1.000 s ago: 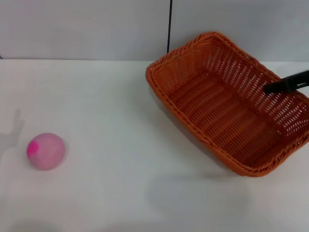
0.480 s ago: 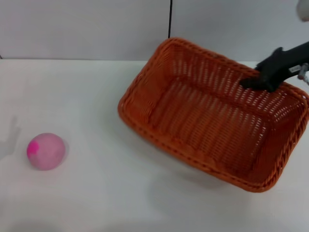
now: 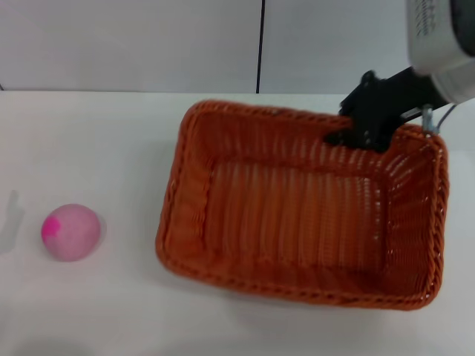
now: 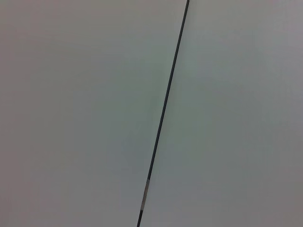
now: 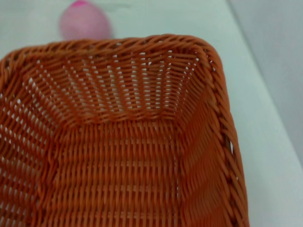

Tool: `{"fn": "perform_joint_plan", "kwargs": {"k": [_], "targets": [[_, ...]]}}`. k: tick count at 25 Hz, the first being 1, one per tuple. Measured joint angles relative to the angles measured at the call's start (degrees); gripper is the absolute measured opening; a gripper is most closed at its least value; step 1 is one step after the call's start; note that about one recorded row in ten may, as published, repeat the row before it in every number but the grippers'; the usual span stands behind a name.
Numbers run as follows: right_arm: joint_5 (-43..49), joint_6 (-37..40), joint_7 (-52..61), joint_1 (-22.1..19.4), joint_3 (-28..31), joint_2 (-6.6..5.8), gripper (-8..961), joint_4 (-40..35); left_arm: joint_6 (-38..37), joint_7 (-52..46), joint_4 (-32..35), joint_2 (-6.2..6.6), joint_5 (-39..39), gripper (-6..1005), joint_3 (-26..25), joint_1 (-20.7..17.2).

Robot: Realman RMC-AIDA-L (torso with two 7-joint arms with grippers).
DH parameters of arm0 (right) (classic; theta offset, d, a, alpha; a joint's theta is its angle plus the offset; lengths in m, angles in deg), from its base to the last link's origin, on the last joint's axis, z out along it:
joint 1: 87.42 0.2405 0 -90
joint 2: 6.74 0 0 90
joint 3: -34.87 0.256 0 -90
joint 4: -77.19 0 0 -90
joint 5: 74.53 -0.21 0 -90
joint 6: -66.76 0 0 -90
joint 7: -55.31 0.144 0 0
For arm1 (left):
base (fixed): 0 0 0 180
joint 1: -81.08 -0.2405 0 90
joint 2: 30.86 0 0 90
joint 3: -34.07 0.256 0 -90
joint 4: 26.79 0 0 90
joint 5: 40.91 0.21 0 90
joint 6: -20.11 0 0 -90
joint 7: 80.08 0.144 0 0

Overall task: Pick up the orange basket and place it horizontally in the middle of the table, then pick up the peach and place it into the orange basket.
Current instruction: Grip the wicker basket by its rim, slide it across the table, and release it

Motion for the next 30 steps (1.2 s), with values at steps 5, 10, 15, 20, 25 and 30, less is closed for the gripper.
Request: {"fn": "perform_joint_plan", "kwargs": {"k": [5, 10, 15, 20, 25, 30], "targets": [[-0.43, 0.00, -1.63, 0.14, -3.51, 0.61, 153, -0.06, 0.54, 0.00, 0.50, -0.02, 0.00, 757, 0.20, -0.54], [-0.04, -0.26, -1.13, -0.20, -7.28, 0.70, 152, -0.91, 0.55, 0.00, 0.84, 0.01, 0.00, 757, 0.02, -0.86], [0.09, -0.24, -1.09, -0.53, -8.03, 0.77, 152, -1.49, 0.55, 0.00, 0.84, 0.05, 0.00, 757, -0.04, -0.88], [-1.28, -2.36, -1.15, -2.37, -10.29, 1.04, 153, -4.11, 0.45, 0.00, 0.84, 0.11, 0.00, 758, 0.24, -0.59], [-4.26, -4.48, -1.23, -4.47, -13.20, 1.15, 168, -7.01, 0.22, 0.00, 0.71, 0.13, 0.00, 758, 0.29, -0.52], [-6.30, -4.51, -0.01, -5.52, -15.08, 1.19, 312, -8.48, -0.25, 0.00, 0.59, 0.20, 0.00, 758, 0.30, -0.57]]}}
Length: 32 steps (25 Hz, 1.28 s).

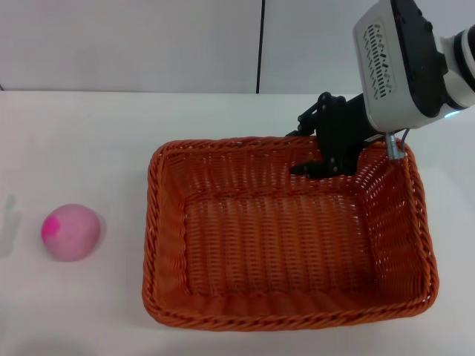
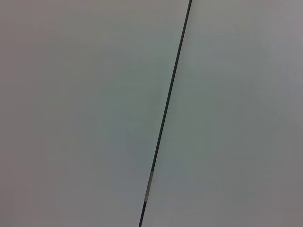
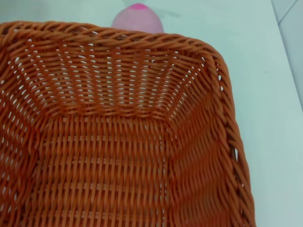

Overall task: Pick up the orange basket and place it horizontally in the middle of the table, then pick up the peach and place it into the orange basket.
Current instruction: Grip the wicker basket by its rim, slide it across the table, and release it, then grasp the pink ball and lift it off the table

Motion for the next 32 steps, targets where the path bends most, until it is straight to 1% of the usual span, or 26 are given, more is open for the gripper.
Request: {"fn": "perform_joint_plan", "kwargs": {"k": [6, 7, 8, 9, 10, 11, 12, 13, 14, 15, 16, 17, 18, 19, 20, 22, 23, 24, 26, 27, 28, 29, 32], "targets": [[-0.07, -0.21, 1.18, -1.34, -0.50, 0.01, 447, -1.43, -0.10, 0.11, -0.24, 0.02, -0.01, 758, 0.14, 0.00], [-0.16, -0.24, 1.94, -1.98, -0.51, 0.03, 469, -2.52, -0.12, 0.28, -0.34, 0.04, 0.00, 758, 0.51, 0.03], [-0.73, -0.27, 3.49, -3.87, -0.47, 0.06, 490, -5.75, -0.22, 0.49, -0.50, 0.13, 0.00, 758, 1.37, 0.14], [-0.73, -0.27, 3.49, -3.87, -0.47, 0.06, 511, -5.75, -0.22, 0.49, -0.50, 0.13, 0.00, 758, 1.37, 0.14], [-1.74, -0.31, 3.93, -6.09, -0.13, 0.08, 532, -8.77, -0.35, 0.47, -0.78, 0.19, 0.00, 758, 2.06, 0.18], [-1.74, -0.31, 3.93, -6.09, -0.13, 0.08, 554, -8.77, -0.45, 0.36, -1.13, 0.22, -0.03, 758, 2.87, 0.19], [-2.56, -0.32, 4.01, -7.43, 0.25, 0.11, 575, -10.41, -0.49, 0.26, -1.79, 0.26, 0.00, 758, 4.02, 0.11], [-5.60, -0.15, 4.06, -10.27, 1.82, 0.15, 575, -13.14, -0.50, -0.15, -3.49, 0.45, 0.02, 758, 7.20, -0.33], [-5.60, -0.15, 4.06, -10.27, 1.82, 0.15, 574, -13.14, -0.50, -0.15, -3.49, 0.45, 0.02, 758, 7.20, -0.33], [-10.41, 0.44, 4.04, -13.27, 3.90, 0.19, 574, -15.10, -0.49, -0.73, -4.76, 0.68, 0.03, 758, 9.38, -0.75], [-10.41, 0.44, 4.04, -13.27, 3.90, 0.19, 574, -15.10, -0.49, -1.44, -6.08, 0.96, -0.01, 758, 11.49, -1.20], [-13.90, 0.82, 3.76, -15.14, 5.11, 0.20, 574, -15.88, -0.57, -2.75, -7.76, 1.43, 0.03, 758, 14.22, -1.89], [-22.26, 1.75, 2.02, -19.39, 7.64, 0.17, 574, -16.59, -0.90, -5.98, -10.96, 2.70, 0.01, 758, 18.74, -3.25], [-22.26, 1.75, 2.02, -19.39, 7.64, 0.17, 574, -16.59, -0.90, -5.98, -10.96, 2.70, 0.01, 758, 18.74, -3.25], [-26.62, 2.14, 0.74, -21.34, 8.74, 0.15, 574, -16.60, -0.98, -7.94, -12.20, 3.44, 0.04, 758, 20.54, -3.76], [-38.21, 4.03, -4.03, -26.12, 11.04, 0.12, 573, -14.76, -0.99, -11.19, -13.93, 4.91, 0.02, 758, 23.56, -4.39], [-48.52, 6.12, -9.45, -30.16, 12.66, 0.02, 573, -11.17, -1.10, -13.35, -14.70, 6.47, 0.02, 758, 26.93, -4.38], [-48.52, 6.12, -9.45, -30.16, 12.66, 0.02, 573, -11.17, -1.10, -13.35, -14.70, 6.47, 0.02, 758, 26.93, -4.38], [-58.14, 9.32, -13.94, -33.10, 14.35, -0.15, 573, -6.34, -1.51, -13.84, -14.79, 7.16, 0.04, 758, 29.26, -3.92], [-62.04, 11.93, -15.72, -33.89, 15.54, -0.22, 573, -3.18, -2.17, -13.78, -14.79, 7.26, 0.08, 758, 30.44, -3.55], [-67.10, 17.07, -18.22, -34.67, 18.57, -0.34, 573, 3.23, -3.90, -13.45, -14.84, 6.89, 0.07, 758, 31.20, -3.17], [-67.10, 17.07, -18.22, -34.67, 18.57, -0.34, 573, 3.23, -3.90, -13.45, -14.84, 6.89, 0.07, 758, 31.20, -3.17], [-71.12, 24.60, -22.03, -33.95, 24.56, -0.33, 573, 14.60, -8.27, -12.80, -15.25, 5.49, 0.11, 757, 31.82, -2.16]]}}
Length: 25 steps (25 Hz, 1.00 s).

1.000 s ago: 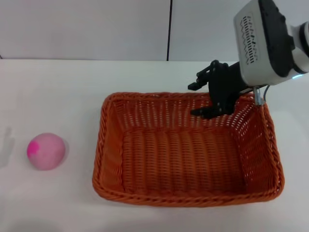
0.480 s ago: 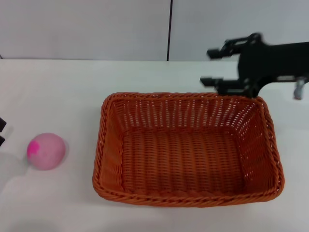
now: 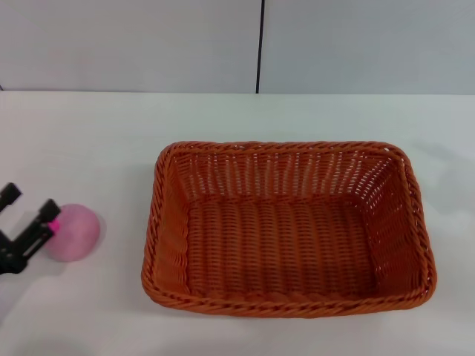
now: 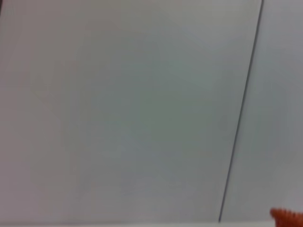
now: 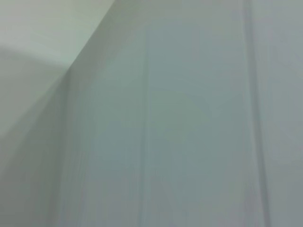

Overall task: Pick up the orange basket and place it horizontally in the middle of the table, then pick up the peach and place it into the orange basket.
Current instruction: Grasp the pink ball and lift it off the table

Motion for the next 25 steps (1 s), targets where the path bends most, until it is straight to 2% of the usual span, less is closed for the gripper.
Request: {"fn": "perform_joint_plan", "kwargs": {"k": [1, 2, 3, 6, 15, 19, 25], "targets": [[-0.88, 3.44, -2.75, 1.10, 3.42, -0.09, 573, 6.89, -1.03, 0.07, -0.02, -0.30, 0.00, 757, 0.37, 0.36], [-0.88, 3.44, -2.75, 1.10, 3.42, -0.09, 574, 6.89, -2.63, 0.13, -0.05, -0.66, 0.03, 757, 0.93, 0.96], [-0.71, 4.95, -4.17, 1.86, 5.46, -0.29, 574, 11.14, -2.63, 0.13, -0.05, -0.66, 0.03, 757, 0.93, 0.96], [-0.43, 5.11, -5.13, 2.03, 6.18, -0.36, 574, 13.58, -7.70, 0.15, -0.08, -1.49, 0.07, 757, 3.41, 3.20], [-0.34, 4.12, -6.54, 2.20, 6.22, -0.33, 573, 15.54, -8.59, 0.35, -0.14, -1.61, 1.91, 755, 3.82, 3.10], [-0.13, 3.23, -6.69, 2.72, 6.24, -0.46, 573, 17.09, -10.56, 0.37, -0.09, -1.73, 2.22, 564, 3.30, 2.35], [0.14, 2.89, -6.72, 2.74, 6.24, -0.48, 573, 17.39, -11.91, 0.47, -0.16, -2.19, 1.94, 455, 2.92, 2.20]]}}
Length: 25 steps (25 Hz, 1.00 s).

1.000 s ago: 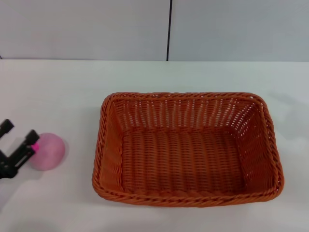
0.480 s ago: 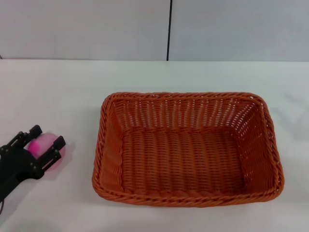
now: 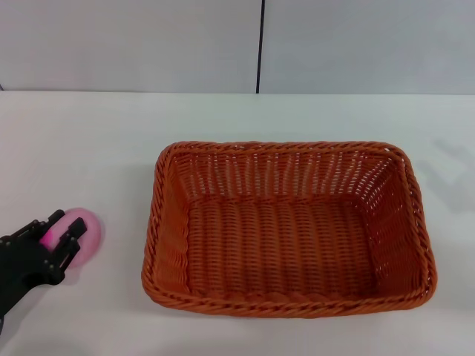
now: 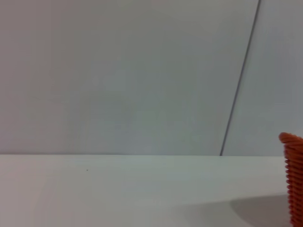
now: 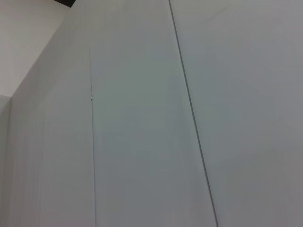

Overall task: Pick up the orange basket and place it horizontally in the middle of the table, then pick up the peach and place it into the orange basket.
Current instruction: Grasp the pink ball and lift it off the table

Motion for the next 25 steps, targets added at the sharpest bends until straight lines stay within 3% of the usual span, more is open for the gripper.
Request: {"fn": "perform_joint_plan", "kwargs": {"k": [10, 20, 25], "targets": [[0.05, -0.61, -0.10, -0.01, -0.01, 0.08, 573, 1.26, -0.83, 1.05, -0.30, -0.81, -0.17, 321, -3.87, -0.22], [-0.06, -0.40, -0.91, 0.13, -0.01, 0.24, 574, 1.73, 7.33, -2.16, -5.21, -1.41, 0.25, 222, -4.78, 0.02], [-0.22, -0.28, -0.91, 0.18, -0.01, 0.24, 574, 1.90, 10.31, -5.45, -9.28, -2.54, 2.09, 177, -4.01, 2.32]]}}
